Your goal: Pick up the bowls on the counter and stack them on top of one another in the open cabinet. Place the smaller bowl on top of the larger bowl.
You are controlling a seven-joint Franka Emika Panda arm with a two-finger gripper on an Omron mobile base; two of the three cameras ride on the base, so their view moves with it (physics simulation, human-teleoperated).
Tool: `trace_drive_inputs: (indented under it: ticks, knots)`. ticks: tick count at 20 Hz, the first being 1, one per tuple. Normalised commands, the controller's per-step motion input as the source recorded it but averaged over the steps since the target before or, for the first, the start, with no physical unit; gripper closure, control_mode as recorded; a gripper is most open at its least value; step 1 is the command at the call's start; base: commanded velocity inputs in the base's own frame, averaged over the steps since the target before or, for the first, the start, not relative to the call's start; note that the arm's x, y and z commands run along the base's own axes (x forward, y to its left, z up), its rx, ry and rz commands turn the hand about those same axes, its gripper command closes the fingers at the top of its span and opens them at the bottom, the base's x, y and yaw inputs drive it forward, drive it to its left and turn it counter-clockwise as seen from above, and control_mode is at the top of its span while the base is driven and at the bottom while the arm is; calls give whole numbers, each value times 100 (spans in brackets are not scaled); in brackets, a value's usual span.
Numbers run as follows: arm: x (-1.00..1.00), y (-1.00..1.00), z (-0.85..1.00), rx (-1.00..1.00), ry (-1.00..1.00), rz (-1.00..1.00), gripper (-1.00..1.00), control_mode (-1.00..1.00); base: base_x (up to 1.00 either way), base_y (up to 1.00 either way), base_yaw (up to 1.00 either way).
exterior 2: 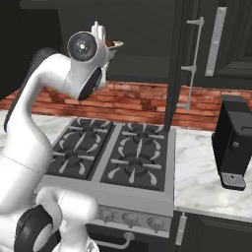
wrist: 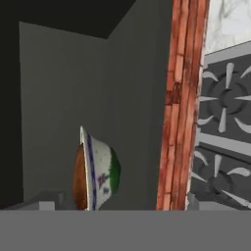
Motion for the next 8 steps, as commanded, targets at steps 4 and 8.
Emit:
trace_drive_inputs:
  ticks: [4,8]
  knots:
    - [-100,47,-18,-5,0,0,-100,-100,0,0,0]
    - [-100,72,-14,-9,1,0,-100,-100,0,0,0]
